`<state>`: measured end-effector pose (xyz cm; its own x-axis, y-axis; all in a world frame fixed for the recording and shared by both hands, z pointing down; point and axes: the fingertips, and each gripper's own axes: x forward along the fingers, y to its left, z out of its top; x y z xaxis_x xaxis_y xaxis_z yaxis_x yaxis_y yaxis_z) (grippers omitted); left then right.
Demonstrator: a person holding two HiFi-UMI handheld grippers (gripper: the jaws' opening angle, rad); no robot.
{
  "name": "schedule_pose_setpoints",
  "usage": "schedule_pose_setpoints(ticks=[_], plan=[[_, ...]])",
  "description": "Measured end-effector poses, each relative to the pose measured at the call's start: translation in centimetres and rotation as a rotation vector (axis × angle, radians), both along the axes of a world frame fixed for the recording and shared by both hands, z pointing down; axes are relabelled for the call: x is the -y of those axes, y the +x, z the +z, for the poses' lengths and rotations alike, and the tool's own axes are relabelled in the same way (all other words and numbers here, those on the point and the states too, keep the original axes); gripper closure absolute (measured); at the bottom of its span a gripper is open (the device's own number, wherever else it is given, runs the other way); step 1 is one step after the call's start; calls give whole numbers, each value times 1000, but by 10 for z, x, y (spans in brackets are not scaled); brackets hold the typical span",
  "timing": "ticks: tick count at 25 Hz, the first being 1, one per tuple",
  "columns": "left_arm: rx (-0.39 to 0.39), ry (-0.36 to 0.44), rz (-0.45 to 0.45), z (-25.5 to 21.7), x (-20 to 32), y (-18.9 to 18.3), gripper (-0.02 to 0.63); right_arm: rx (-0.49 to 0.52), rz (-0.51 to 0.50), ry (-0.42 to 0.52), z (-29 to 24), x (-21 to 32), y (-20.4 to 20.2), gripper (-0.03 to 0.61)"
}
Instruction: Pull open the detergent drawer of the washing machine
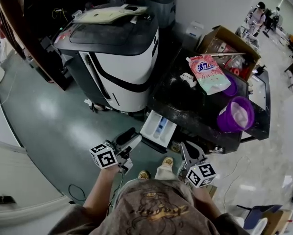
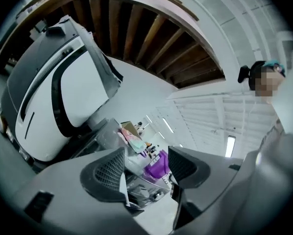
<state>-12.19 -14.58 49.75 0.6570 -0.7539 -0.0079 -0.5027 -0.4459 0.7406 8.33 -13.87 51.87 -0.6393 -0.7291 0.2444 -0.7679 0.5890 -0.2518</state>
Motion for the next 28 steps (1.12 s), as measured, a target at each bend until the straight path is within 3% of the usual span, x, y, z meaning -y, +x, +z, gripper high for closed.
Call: schedule_pose_setpoints(ticks=[9,15,20,28], plan=[[310,175,18,-40,8,19,327,-4,-8,71,-33,28,3,575],[511,285,-38,-46,17,17,351,-19,-12,121,-40,39,5,575],[560,299,-81,-38,22,17,426,-27,-29,118,-32,45,4,575],[612,244,-117,-8,28,17,525,-39,-31,107,-17,53,3,575]])
